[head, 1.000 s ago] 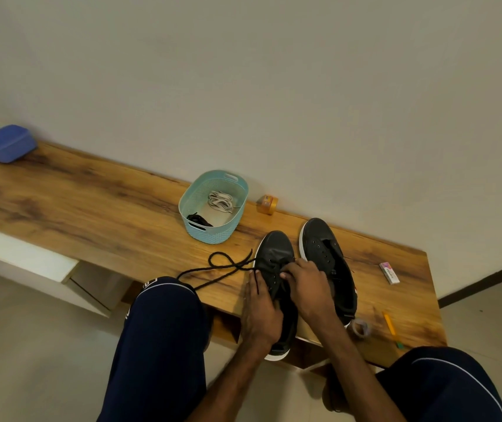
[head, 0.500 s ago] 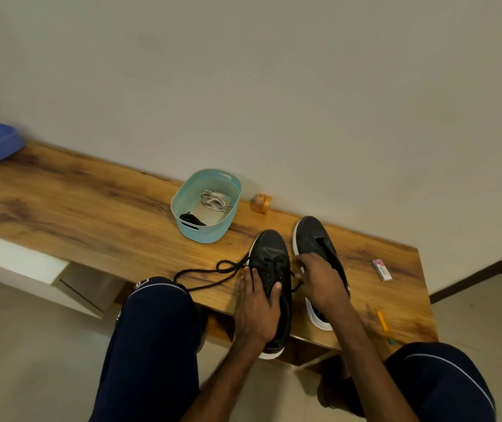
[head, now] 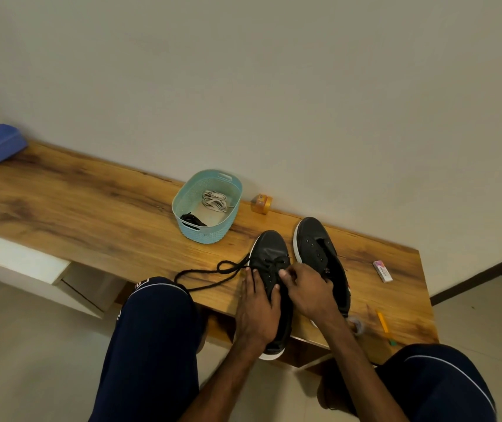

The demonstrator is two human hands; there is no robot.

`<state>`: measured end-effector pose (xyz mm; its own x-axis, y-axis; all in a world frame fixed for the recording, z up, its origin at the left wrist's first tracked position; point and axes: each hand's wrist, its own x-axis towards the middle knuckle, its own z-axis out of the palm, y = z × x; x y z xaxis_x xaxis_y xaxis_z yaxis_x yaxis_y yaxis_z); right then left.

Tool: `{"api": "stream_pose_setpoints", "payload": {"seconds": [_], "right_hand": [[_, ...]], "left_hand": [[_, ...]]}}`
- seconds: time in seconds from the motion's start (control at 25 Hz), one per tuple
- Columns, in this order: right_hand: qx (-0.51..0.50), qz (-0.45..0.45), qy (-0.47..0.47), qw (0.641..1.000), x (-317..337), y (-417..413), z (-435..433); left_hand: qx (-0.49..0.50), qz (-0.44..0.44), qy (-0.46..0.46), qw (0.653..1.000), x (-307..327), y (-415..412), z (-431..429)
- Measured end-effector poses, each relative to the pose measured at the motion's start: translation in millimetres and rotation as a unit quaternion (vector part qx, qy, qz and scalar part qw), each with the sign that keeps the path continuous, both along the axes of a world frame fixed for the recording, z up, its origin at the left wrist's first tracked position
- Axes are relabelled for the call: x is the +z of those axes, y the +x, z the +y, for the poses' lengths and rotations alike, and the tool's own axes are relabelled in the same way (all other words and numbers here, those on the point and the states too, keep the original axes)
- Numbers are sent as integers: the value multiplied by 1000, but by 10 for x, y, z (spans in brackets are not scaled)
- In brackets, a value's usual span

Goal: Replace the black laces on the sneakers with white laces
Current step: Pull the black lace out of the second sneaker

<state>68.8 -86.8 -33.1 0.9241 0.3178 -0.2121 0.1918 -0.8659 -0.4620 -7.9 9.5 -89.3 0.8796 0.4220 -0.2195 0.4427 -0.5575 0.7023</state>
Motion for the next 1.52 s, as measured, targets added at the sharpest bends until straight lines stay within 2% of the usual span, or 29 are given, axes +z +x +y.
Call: {"api": "stream_pose_setpoints", "payload": {"seconds": [0.2,0.4,0.56,0.72,0.88,0.96,1.04,1.12,1.16,1.2,1.24,1.28,1.32,1.36,1.4,1.44,1.52], "right_hand": [[9,5,16,1000,-43,-20,60],[-14,49,67,996,-84,-8,54],[-12,90,49,995,-93,15,35],[-16,69,12,997,-78,-5,67],[-6,103,7,995,-50,-8,37],[-17,155,124,980,61,7,-71],[-2,213,309,927,304,56,-282],[62,267,390,879,608,129,-560],[82,288,376,877,747,157,-667],[89,281,316,902,819,178,-733],[77,235,220,943,826,184,-742],[46,154,118,980,769,184,-691],[13,50,55,997,662,163,-584],[-3,-21,47,999,558,107,-429],[6,-35,61,997,444,36,-260],[27,-18,53,998,315,-41,-104],[66,-11,-24,997,28,-120,85]], "left_hand": [[-12,11,6,1000,-40,10,5],[-27,15,17,999,-62,15,19],[-42,28,23,998,-67,6,35],[-44,31,46,998,-54,6,20],[-55,37,72,995,-31,11,19],[-56,41,71,995,-16,3,24],[-55,42,68,995,-1,0,30],[-56,46,58,996,8,5,35],[-58,50,54,996,12,11,32],[-60,53,53,995,16,10,29],[-61,54,53,995,21,5,25],[-60,52,54,995,28,2,24],[-59,51,55,995,33,-1,23],[-58,51,54,996,35,0,27],[-59,53,52,996,34,5,33],[-63,57,51,995,36,6,35],[-70,67,59,994,53,-2,25]]}}
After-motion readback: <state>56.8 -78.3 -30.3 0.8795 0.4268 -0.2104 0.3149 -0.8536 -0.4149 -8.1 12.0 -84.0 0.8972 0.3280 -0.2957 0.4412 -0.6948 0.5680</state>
